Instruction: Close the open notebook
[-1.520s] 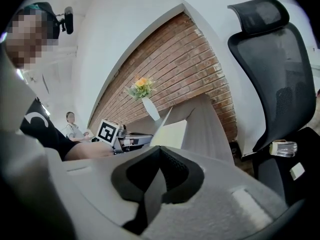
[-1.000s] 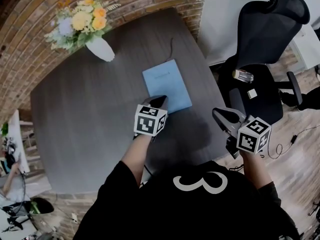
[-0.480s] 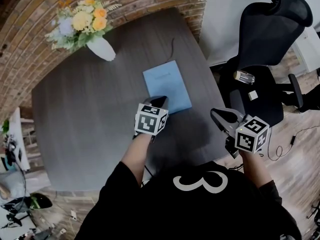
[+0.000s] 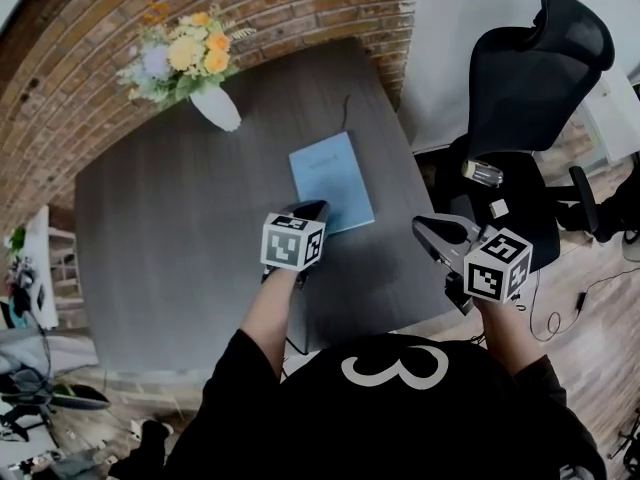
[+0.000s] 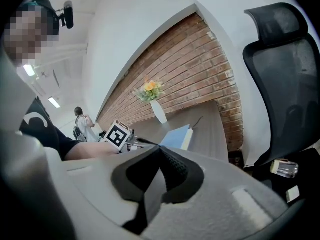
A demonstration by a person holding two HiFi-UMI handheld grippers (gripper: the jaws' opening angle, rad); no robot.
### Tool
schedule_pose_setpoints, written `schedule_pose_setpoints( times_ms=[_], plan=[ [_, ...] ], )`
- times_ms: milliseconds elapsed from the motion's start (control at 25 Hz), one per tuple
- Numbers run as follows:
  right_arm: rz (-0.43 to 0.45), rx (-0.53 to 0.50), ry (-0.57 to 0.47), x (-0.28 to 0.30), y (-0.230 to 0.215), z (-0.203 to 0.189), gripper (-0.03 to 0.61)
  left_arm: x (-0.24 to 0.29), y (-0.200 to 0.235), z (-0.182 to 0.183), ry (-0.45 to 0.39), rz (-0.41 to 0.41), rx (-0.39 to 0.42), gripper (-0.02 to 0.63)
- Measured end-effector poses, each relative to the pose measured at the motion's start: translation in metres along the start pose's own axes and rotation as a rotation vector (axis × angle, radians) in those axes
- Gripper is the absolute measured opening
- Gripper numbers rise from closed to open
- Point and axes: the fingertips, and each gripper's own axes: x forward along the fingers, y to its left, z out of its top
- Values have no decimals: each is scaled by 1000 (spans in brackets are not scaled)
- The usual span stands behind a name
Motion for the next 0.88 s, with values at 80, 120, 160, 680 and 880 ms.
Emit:
schedule_pose_setpoints(
  times_ms=[80, 120, 160, 680, 880],
  plan=[
    [20, -19, -4, -3, 8, 5, 2, -12, -7, 5, -35, 0, -22, 15],
    [31, -32, -4, -5, 12, 7, 2, -19, -11, 8, -55, -3, -36, 16],
    [44, -47, -6, -7, 18, 10, 2, -27, -16, 11, -78, -9, -53, 17],
    [191, -199, -114, -58, 87, 32, 0, -162, -138, 59, -451, -150, -105, 15],
    [225, -189, -171, -79, 104, 33, 1, -203, -181, 72, -556, -192, -121, 15]
  ],
)
